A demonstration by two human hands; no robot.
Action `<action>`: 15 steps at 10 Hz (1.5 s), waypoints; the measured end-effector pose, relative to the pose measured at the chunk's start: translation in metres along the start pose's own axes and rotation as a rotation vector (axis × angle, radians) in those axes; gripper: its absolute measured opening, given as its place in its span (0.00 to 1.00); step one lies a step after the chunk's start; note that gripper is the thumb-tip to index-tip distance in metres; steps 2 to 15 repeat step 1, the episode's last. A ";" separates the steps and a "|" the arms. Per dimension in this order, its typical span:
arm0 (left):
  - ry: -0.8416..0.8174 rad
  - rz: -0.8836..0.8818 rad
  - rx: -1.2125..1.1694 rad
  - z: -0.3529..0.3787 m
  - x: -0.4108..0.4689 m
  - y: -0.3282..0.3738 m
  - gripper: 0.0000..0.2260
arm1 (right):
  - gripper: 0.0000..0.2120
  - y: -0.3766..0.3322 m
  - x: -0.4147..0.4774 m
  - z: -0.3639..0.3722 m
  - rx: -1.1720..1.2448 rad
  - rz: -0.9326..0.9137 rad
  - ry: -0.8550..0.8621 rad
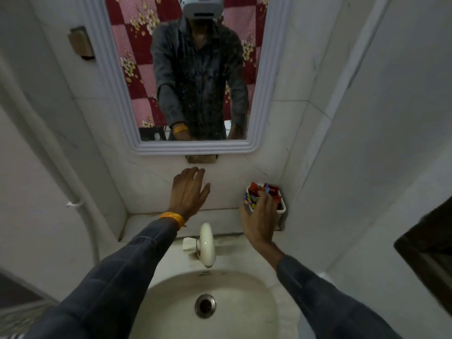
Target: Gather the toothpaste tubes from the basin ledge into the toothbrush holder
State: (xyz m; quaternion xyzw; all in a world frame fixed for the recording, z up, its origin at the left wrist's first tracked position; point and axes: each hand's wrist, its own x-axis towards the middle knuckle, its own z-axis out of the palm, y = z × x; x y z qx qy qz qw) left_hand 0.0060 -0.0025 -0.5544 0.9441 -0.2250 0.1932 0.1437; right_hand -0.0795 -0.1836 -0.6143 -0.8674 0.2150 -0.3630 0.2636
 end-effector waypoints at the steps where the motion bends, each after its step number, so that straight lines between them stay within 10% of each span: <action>1: 0.138 -0.025 0.032 -0.042 0.001 -0.006 0.21 | 0.30 -0.035 0.036 -0.023 -0.042 -0.229 -0.080; 15: 0.138 -0.025 0.032 -0.042 0.001 -0.006 0.21 | 0.30 -0.035 0.036 -0.023 -0.042 -0.229 -0.080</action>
